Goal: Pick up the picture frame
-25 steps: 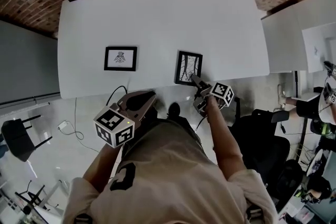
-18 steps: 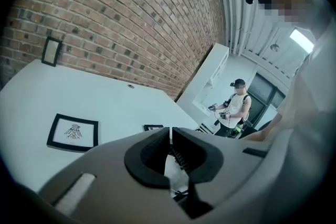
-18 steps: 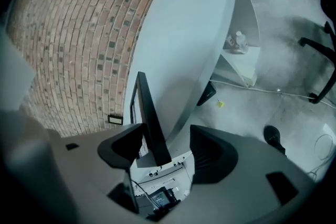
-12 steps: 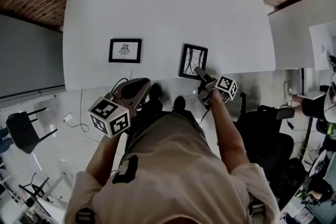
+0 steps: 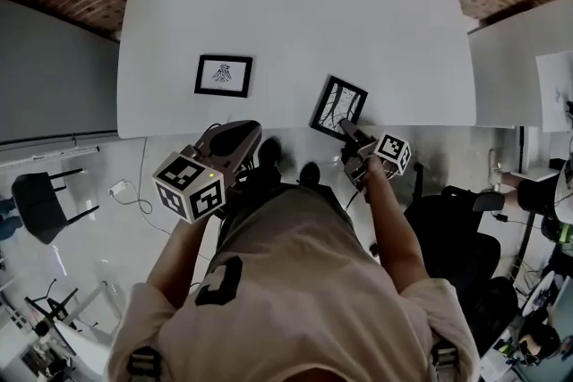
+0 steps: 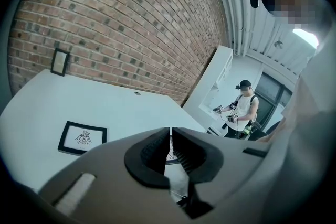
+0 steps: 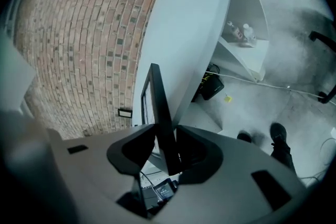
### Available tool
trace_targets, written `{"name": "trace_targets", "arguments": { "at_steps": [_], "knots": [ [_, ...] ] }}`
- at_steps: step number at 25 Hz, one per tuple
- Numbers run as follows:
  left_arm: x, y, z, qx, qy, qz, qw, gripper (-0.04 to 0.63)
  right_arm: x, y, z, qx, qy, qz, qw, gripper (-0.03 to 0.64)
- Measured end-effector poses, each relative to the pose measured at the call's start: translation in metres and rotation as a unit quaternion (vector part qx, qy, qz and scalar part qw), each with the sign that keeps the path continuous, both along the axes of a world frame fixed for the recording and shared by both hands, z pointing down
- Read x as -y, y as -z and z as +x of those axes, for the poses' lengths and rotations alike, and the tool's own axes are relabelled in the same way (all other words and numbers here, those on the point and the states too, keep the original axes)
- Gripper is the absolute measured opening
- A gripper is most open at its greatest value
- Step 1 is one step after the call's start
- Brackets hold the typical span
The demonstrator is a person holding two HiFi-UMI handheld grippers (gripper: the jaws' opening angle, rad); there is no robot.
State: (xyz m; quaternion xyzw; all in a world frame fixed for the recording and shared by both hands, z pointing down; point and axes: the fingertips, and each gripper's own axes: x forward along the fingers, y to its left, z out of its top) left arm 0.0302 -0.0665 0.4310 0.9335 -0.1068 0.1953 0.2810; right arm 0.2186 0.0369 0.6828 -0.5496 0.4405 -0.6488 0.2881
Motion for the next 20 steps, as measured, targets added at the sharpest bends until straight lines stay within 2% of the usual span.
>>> {"name": "trace_targets", "arguments": {
  "at_steps": [6,13,20],
  "knots": [
    [-0.013,0.002,-0.001,0.001,0.000,0.001,1.0000,0.017,-0.005,0.001,-0.005,0.004,0.018,0.002,1.000,0.110],
    [-0.026,0.005,0.000,0.002,0.000,-0.001,1.0000,0.017,-0.009,0.018,-0.011,-0.008,0.055,0.037,0.998,0.063],
    [-0.035,0.005,0.005,-0.004,-0.002,0.001,1.0000,0.017,-0.020,0.024,-0.019,-0.006,0.075,0.051,0.996,0.058]
  ]
}}
